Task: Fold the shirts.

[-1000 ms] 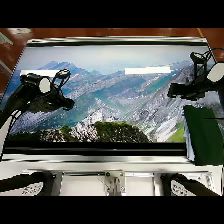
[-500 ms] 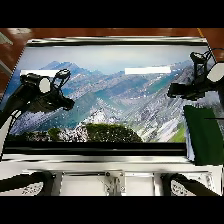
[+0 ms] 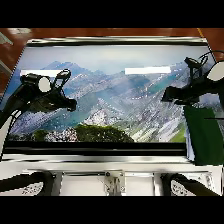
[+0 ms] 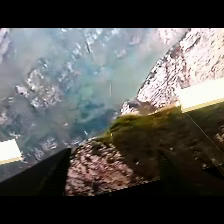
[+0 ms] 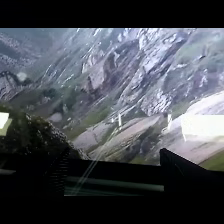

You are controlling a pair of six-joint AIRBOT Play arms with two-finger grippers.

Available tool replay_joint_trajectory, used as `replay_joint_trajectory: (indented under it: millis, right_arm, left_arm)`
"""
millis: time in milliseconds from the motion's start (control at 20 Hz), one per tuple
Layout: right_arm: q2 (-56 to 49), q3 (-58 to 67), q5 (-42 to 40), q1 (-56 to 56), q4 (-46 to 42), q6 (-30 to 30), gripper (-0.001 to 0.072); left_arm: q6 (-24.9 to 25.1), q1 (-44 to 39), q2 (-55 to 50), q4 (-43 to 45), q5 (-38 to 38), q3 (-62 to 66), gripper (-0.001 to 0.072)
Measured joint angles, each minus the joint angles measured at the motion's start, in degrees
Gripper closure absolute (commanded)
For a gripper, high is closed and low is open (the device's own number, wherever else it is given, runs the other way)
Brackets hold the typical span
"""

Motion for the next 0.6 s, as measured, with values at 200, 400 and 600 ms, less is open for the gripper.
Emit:
replay_joint_trajectory:
  millis: [200, 400, 600]
  right_arm:
    - [0.02, 0.0, 4.74, 0.0, 4.59, 0.74, 0.0024]
    - [0.02, 0.0, 6.58, 0.0, 10.88, 2.97, 0.0024]
    - [0.02, 0.0, 6.75, 0.0, 13.75, 5.79, 0.0024]
  left_arm:
    - [-2.78, 4.81, -0.04, 4.28, 2.21, 1.64, -0.0001]
    - [-6.36, 17.81, -0.98, 4.24, 9.97, 4.94, 0.0002]
    - [-5.16, 27.02, -7.43, 0.7, 14.34, 9.07, 0.0001]
